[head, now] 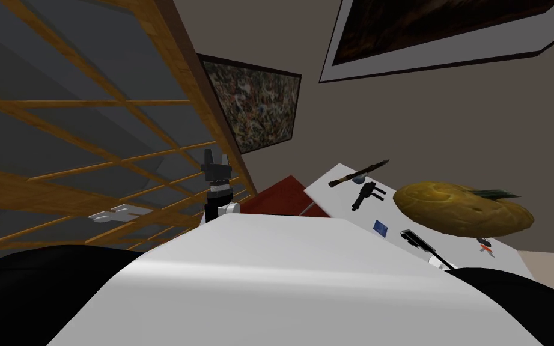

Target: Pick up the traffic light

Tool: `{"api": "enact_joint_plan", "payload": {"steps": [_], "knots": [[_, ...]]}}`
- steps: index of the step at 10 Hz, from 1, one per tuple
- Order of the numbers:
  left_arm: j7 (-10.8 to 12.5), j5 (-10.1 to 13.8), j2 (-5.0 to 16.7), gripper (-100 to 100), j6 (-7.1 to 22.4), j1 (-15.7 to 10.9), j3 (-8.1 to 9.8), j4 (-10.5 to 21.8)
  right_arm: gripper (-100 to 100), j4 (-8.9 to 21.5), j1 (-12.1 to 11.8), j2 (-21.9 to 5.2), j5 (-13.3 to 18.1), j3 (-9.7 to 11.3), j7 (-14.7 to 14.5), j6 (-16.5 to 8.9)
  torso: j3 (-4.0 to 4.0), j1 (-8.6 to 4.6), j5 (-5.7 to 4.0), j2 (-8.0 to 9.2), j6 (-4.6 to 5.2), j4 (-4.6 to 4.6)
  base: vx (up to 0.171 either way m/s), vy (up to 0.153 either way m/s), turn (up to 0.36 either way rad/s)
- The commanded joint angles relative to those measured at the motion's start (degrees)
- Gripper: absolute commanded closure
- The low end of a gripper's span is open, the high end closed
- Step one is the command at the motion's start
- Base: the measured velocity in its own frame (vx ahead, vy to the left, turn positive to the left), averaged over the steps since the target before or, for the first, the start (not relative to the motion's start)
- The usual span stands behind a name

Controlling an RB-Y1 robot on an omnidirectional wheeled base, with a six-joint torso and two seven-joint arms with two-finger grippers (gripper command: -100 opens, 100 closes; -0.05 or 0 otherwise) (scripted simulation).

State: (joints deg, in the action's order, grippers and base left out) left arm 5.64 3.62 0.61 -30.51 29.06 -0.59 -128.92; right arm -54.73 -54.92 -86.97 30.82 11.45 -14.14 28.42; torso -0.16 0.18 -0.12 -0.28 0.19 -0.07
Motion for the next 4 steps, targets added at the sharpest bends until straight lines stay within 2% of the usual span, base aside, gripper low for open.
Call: {"api": "enact_joint_plan", "payload": {"steps": [1,2,3,4], "knots": [[0.0,0.0,0.0,0,0.0,0.0,0.0,0.0,100,1.66,0.58,0.13,0.51,-1.21,-1.93,2.15,0.0,0.0,0.0,0.0,0.0,0.0,0.11,0.053,-0.169],[0.0,0.0,0.0,0,0.0,0.0,0.0,0.0,100,2.2,0.65,0.13,0.65,-1.72,-2.6,2.87,-0.02,0.03,0.02,-0.04,0.03,-0.01,0.1,0.044,-0.143],[0.0,0.0,0.0,0,0.0,0.0,0.0,0.0,100,1.71,0.51,0.11,0.51,-1.35,-1.97,2.18,-0.02,0.01,0.02,-0.02,0.0,-0.01,0.038,0.019,-0.026],[0.0,0.0,0.0,0,0.0,-0.01,0.0,0.0,0,1.81,0.52,0.13,0.54,-1.39,-2.16,2.4,0.06,-0.09,-0.01,0.12,-0.05,0.02,0.007,0.005,0.005]]}}
